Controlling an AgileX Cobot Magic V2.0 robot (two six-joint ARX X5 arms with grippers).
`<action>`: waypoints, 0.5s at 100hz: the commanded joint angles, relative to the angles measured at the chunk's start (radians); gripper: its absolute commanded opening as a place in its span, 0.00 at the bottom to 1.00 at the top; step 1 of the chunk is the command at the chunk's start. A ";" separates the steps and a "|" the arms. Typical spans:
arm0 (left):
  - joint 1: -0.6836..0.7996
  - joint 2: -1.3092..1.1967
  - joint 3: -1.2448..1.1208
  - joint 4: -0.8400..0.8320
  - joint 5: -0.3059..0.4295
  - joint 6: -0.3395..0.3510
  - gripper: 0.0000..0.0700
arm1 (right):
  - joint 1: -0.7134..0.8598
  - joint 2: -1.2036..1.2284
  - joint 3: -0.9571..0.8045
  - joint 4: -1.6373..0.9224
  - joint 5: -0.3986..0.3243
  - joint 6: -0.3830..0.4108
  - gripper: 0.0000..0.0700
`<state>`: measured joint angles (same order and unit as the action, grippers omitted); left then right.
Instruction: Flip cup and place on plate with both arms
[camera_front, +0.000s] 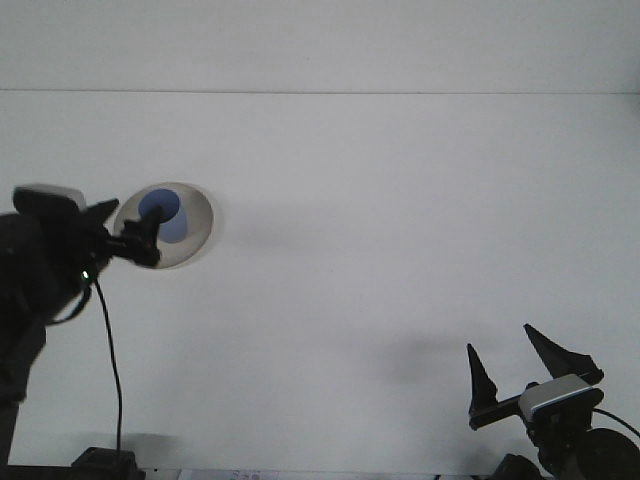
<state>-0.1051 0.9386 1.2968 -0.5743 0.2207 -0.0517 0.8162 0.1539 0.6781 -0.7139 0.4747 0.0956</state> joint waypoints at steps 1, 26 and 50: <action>-0.047 -0.108 -0.162 0.081 0.006 -0.020 0.67 | 0.008 0.005 0.008 0.010 0.005 0.013 0.90; -0.201 -0.472 -0.625 0.264 0.006 -0.176 0.67 | 0.008 0.005 0.007 0.010 0.004 0.010 0.90; -0.227 -0.603 -0.735 0.257 0.006 -0.177 0.66 | 0.008 0.004 0.007 0.010 -0.006 0.011 0.88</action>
<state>-0.3294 0.3435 0.5461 -0.3458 0.2268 -0.2230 0.8165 0.1539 0.6781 -0.7139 0.4736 0.0952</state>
